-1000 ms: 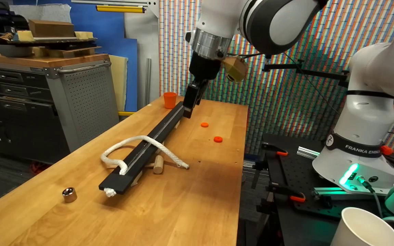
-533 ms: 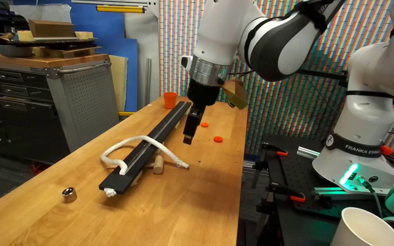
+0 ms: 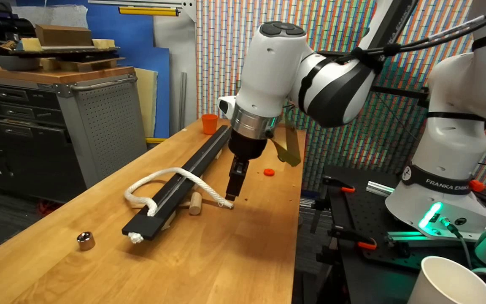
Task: Lay the white rope on the black board
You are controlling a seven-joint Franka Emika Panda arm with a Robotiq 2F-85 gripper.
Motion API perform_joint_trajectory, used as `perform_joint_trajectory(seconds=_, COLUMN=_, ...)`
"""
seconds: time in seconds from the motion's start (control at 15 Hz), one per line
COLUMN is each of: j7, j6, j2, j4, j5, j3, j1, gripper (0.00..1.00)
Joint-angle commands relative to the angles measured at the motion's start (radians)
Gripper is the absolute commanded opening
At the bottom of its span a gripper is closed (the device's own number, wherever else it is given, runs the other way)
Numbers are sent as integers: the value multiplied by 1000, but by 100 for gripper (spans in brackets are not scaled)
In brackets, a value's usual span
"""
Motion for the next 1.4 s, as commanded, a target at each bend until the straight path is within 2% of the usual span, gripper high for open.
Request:
perform_joint_trajectory(seconds=0.0, j7=125, j6=10, j2=114, j4=100, j5=-136, j3=-45, j1=23, gripper=100)
perform_joint_trajectory(seconds=0.4, j7=202, j6=2, j2=267, j4=222, j5=-209, j3=-83, j1=34, gripper=100)
perform_joint_trajectory(seconds=0.8, j7=204, j6=-2, j2=346, j4=275, j5=-207, j3=-123, j1=27, gripper=100)
perform_joint_trajectory(seconds=0.87, j7=204, j6=-3, j2=351, j4=280, j5=-203, j3=-130, j1=25, gripper=75)
perform_joint_trajectory(seconds=0.93, j7=203, j6=-3, j2=352, j4=282, j5=-201, j3=-139, j1=23, gripper=74)
perform_joint_trajectory(seconds=1.33, j7=184, j6=3, j2=296, j4=270, j5=-172, j3=-132, j1=8, gripper=26)
